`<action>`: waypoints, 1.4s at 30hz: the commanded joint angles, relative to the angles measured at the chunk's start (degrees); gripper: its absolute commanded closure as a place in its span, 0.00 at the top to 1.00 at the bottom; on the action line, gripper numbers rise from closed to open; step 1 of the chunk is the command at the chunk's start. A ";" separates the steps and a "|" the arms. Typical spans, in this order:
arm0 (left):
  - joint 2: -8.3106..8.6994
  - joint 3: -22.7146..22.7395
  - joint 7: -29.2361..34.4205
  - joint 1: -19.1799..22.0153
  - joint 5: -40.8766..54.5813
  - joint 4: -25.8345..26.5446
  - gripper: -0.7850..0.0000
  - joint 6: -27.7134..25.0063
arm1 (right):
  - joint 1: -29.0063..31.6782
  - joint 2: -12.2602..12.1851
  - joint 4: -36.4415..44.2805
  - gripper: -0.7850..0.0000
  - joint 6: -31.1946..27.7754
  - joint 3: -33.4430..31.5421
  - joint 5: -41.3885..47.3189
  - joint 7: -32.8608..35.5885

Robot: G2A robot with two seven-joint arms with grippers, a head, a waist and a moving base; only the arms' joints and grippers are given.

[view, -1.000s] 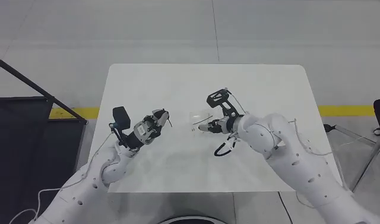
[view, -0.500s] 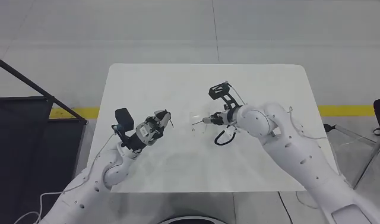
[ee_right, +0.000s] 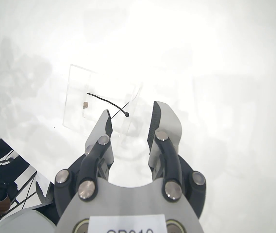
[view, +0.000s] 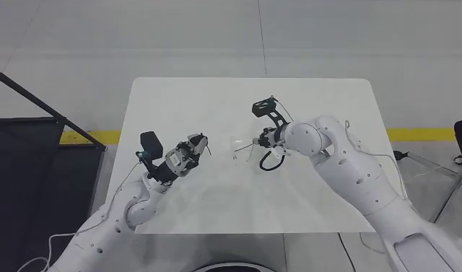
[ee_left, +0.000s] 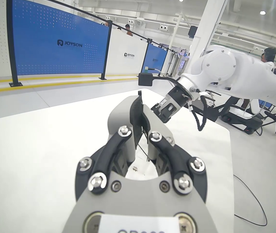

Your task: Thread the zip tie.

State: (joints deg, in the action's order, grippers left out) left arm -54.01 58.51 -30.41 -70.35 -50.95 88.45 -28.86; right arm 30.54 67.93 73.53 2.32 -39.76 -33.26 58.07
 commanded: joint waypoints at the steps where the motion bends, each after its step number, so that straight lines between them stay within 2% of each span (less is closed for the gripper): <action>1: 0.00 0.00 0.00 0.00 0.00 0.00 0.00 0.00 | -0.33 0.27 -0.77 0.45 -0.24 0.14 0.06 0.09; 7: 0.00 0.00 0.00 0.00 0.00 0.00 0.00 0.00 | -1.10 1.13 -2.88 0.35 -0.98 0.46 0.43 0.04; 19: 0.00 0.00 0.00 0.00 0.00 0.00 0.00 0.00 | -1.29 1.96 -4.45 0.27 -3.69 -0.02 0.81 0.85; 20: 0.00 0.00 0.00 0.00 0.00 0.00 0.00 0.00 | -1.29 2.01 -4.51 0.25 -3.80 -0.08 0.82 0.91; 22: 0.00 0.00 0.00 0.00 0.00 0.00 0.00 0.00 | -1.30 2.12 -4.64 0.12 -3.95 -0.15 0.63 1.02; 26: 0.00 0.00 0.00 0.00 0.00 0.00 0.00 0.00 | -1.23 2.32 -4.72 0.00 -4.14 -0.37 0.46 1.11; 36: -0.02 0.05 0.06 -0.09 0.14 0.06 0.00 0.21 | 0.77 1.81 -2.51 0.00 -4.08 -3.64 1.07 -0.14; 42: -0.48 1.59 -1.53 -2.07 -1.58 1.89 0.00 4.85 | 6.23 -0.10 5.31 0.00 -3.55 -8.82 1.02 -0.91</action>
State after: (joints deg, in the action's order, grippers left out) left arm -54.42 59.97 -31.57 -72.16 -51.98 90.24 -24.62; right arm 35.73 68.16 77.34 -1.46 -47.55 -32.33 57.20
